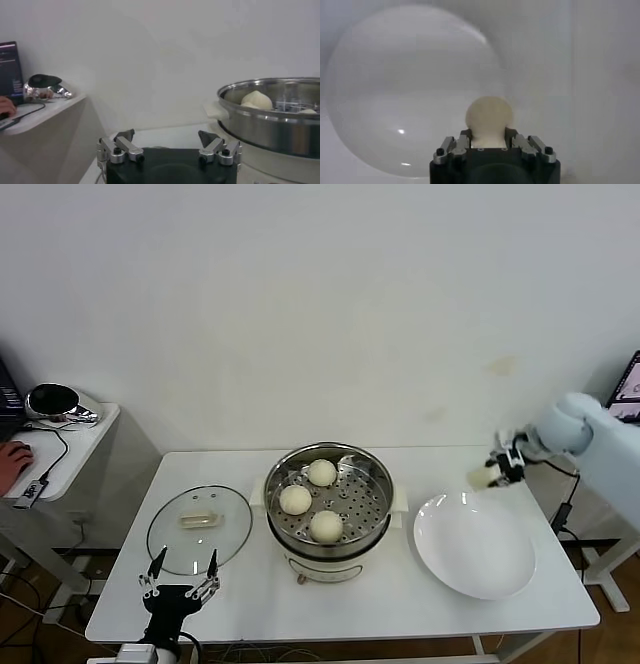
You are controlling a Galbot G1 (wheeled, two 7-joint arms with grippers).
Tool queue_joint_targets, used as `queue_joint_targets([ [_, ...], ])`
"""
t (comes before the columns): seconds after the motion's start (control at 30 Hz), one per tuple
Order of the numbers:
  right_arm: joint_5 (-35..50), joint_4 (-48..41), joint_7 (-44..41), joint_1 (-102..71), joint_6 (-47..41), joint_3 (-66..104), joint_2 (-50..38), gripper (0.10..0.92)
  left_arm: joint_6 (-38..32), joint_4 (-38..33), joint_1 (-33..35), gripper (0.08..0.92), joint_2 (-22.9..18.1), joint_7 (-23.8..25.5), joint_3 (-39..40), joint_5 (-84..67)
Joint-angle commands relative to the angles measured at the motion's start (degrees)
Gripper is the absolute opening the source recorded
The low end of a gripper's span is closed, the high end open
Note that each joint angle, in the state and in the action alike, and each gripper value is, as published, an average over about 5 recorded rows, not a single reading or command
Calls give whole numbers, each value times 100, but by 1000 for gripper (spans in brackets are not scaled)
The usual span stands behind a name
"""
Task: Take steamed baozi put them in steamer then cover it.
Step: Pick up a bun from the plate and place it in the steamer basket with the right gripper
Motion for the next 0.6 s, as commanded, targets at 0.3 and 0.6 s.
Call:
queue_joint_targets([
  [0.3,3216,1530,1007,2860,-1669,-2833,1487,450,12,20,-45,823,31,6,-17,-32],
  [0.6,3324,952,1466,1997,-2085,-2793,2210,450,12,36,-38,823,14,5,-72,-67],
])
